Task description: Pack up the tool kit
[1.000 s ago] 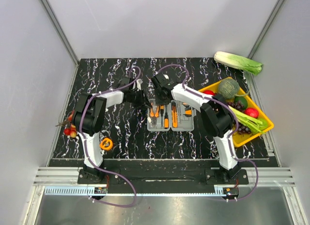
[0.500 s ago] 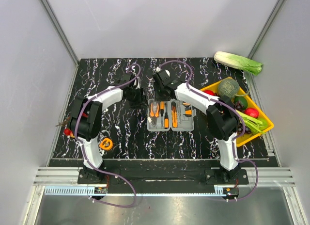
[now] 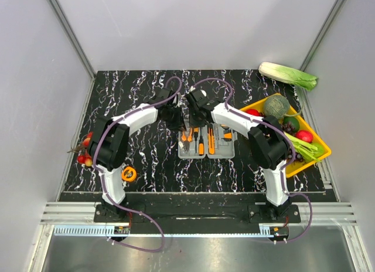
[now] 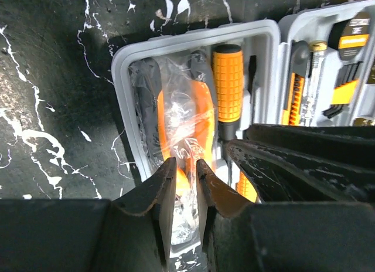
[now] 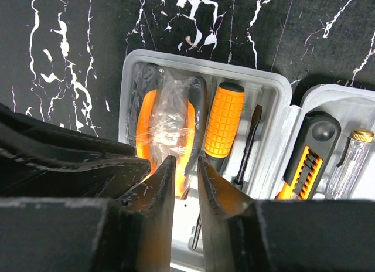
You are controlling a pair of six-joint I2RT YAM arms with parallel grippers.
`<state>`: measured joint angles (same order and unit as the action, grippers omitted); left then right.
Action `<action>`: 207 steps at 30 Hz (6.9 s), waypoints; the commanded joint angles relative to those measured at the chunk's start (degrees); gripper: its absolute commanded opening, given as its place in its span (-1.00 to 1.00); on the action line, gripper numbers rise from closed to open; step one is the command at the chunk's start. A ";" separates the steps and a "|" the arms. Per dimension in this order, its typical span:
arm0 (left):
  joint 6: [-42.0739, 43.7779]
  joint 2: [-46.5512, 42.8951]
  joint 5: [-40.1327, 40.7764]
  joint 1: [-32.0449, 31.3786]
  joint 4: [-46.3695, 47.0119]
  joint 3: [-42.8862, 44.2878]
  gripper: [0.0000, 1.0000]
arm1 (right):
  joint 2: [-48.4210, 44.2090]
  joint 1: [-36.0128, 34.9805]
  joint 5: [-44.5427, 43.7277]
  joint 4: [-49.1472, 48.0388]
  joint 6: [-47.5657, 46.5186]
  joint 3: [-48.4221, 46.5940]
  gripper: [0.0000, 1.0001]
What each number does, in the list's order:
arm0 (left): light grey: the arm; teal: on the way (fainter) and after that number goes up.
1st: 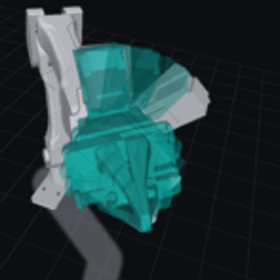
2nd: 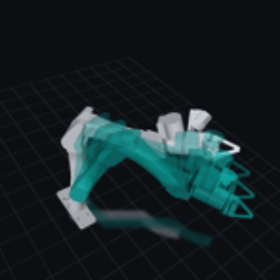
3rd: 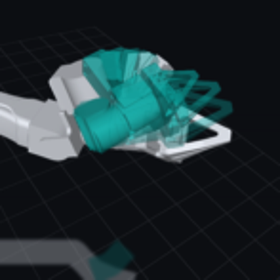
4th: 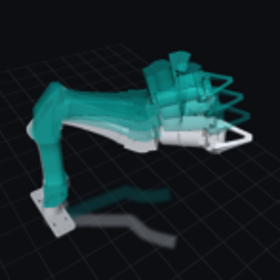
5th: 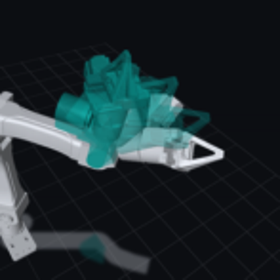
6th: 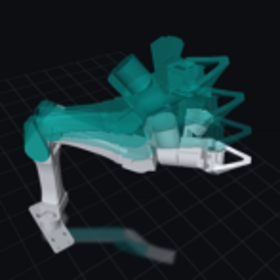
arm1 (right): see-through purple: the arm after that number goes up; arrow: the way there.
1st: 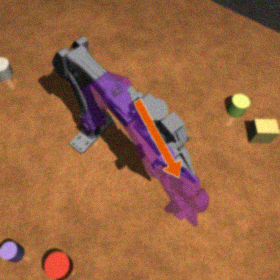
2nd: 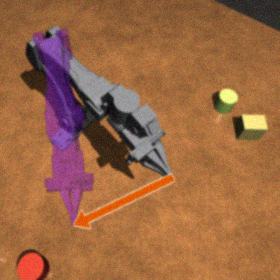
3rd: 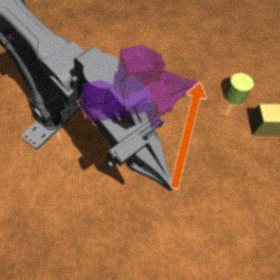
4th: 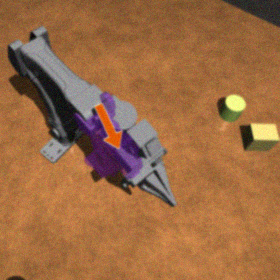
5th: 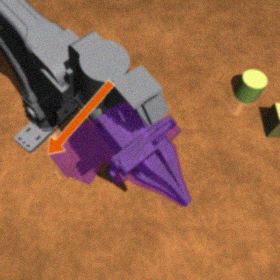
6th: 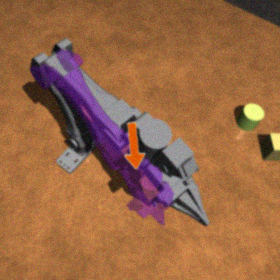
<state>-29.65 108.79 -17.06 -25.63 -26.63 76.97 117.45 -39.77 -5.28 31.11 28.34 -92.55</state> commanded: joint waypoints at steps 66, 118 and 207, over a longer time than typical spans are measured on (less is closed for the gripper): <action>-4.01 26.11 11.17 -7.16 -21.62 12.33 -1.00 | 7.18 0.04 2.38 -3.60 3.04 5.89 -0.88; -6.39 12.07 8.09 -5.40 -19.60 18.83 -0.49 | -6.26 -3.12 -7.46 -4.04 3.22 2.99 -0.52; -17.54 -39.18 28.75 17.98 -28.22 -33.36 0.98 | -2.21 -2.69 -6.76 -1.14 3.13 -2.19 0.37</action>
<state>-43.59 71.55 9.06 -8.80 -56.25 45.84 121.67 -42.50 -7.70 29.95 32.67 -93.54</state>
